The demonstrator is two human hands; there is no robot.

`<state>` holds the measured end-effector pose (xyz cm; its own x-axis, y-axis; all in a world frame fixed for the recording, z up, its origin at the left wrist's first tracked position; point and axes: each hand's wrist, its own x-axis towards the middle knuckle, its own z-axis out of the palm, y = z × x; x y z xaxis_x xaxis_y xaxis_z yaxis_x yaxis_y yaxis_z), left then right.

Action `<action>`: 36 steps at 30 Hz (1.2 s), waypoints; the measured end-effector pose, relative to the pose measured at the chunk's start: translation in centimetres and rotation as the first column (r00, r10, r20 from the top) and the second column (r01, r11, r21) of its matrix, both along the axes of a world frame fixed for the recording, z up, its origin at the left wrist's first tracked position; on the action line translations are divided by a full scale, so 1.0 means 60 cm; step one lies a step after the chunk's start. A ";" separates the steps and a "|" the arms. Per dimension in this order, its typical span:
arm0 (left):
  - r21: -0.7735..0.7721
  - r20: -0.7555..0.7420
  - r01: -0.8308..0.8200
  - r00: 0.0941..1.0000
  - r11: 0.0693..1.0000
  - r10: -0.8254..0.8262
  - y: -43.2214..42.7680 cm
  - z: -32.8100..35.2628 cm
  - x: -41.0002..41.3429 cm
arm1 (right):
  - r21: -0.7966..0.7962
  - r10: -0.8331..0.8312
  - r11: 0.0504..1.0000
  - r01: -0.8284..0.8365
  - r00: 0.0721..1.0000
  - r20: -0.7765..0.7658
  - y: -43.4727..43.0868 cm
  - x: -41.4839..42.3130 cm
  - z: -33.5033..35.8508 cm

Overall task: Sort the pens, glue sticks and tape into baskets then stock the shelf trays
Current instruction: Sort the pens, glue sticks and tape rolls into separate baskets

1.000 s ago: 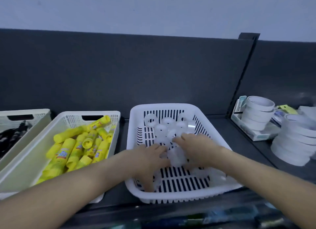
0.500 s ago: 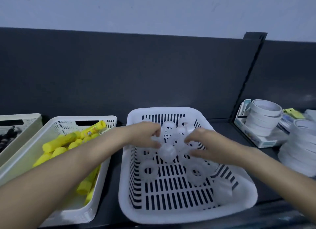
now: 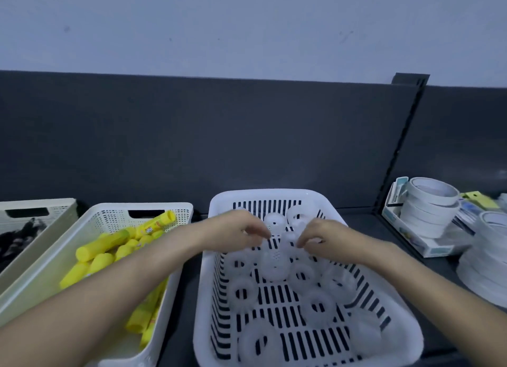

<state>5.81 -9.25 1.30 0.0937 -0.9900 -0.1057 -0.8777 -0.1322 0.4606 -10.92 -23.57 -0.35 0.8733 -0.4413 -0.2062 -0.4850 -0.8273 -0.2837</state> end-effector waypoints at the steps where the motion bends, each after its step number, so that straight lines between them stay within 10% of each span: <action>1: -0.015 0.032 -0.038 0.999 0.999 0.038 0.004 0.002 0.004 | -0.023 -0.005 1.000 0.006 0.999 0.038 0.004 -0.009 0.009; 25: -0.315 -0.008 -0.599 0.777 0.736 0.630 0.390 0.007 0.093 | -0.074 0.277 0.960 -0.270 0.885 0.375 0.290 0.139 0.063; 36: -0.352 -0.103 -0.671 0.721 0.653 0.685 0.684 0.009 0.273 | -0.012 0.123 0.991 -0.134 0.871 0.475 0.532 0.304 0.080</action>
<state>22.18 31.78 1.82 0.7497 -0.6166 0.2401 -0.6243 -0.5389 0.5655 7.35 8.34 4.45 0.9174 -0.3184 0.2388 -0.1775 -0.8643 -0.4705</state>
